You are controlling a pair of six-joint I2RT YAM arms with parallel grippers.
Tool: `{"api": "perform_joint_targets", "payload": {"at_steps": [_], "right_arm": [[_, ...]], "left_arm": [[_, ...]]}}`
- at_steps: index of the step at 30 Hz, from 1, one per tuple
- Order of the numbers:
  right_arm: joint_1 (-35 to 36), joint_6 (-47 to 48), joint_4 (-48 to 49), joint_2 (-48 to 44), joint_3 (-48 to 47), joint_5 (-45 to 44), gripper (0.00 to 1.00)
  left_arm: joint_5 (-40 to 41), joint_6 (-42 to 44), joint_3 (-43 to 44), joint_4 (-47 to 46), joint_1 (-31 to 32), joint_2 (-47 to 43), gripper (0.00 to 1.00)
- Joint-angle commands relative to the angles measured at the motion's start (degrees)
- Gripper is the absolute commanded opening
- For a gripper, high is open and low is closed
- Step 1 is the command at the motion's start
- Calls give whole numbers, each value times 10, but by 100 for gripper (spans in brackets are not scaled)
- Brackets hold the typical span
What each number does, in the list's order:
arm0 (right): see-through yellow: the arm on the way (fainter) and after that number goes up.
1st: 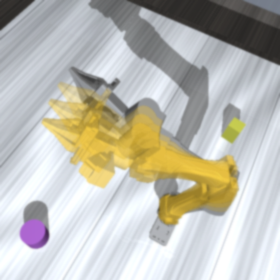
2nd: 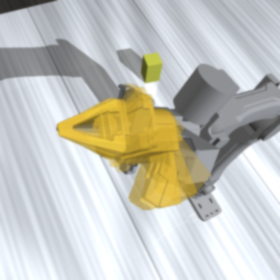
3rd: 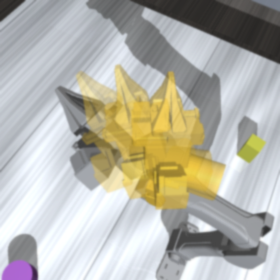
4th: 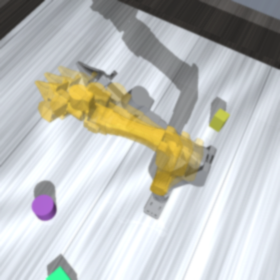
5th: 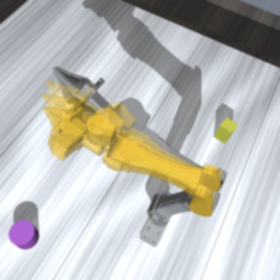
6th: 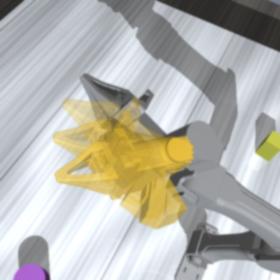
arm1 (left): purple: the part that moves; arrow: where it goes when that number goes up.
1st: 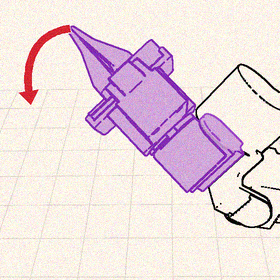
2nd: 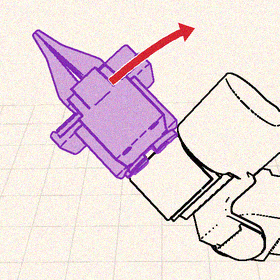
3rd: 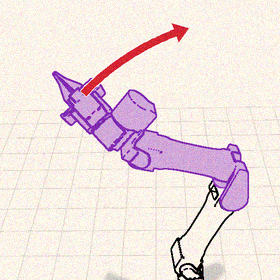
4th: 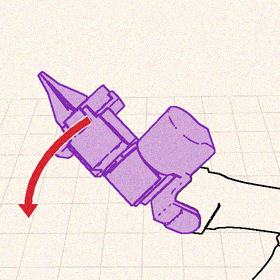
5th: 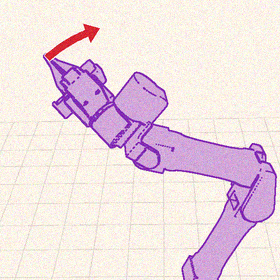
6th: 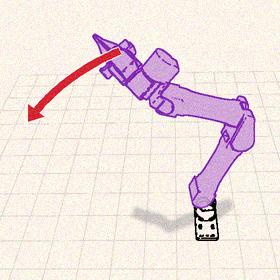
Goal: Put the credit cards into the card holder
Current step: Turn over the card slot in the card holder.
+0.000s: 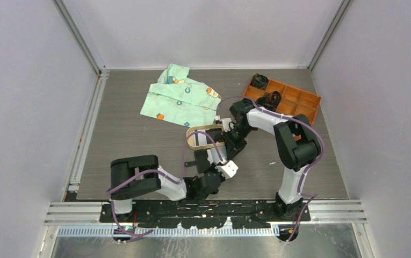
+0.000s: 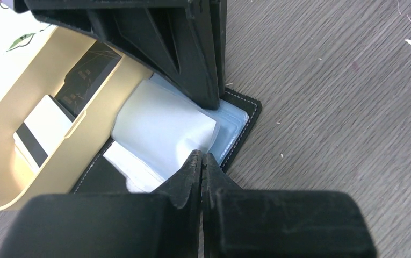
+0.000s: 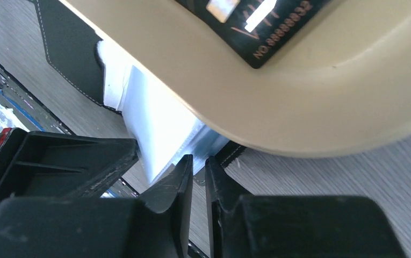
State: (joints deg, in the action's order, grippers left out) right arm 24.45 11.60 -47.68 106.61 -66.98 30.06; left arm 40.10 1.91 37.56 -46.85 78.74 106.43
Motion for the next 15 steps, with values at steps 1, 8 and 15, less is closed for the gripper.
{"api": "perform_joint_targets", "payload": {"at_steps": [1,8,15], "right_arm": [[20,-10,7,-1,-21,20,20],[26,-24,14,-7,-24,73,20],[26,-37,23,-5,-25,88,20]], "left_arm": [[27,-11,-4,-47,1,-11,1],[16,-16,-6,-46,1,-20,7],[-13,-65,-30,-20,1,-84,23]]}}
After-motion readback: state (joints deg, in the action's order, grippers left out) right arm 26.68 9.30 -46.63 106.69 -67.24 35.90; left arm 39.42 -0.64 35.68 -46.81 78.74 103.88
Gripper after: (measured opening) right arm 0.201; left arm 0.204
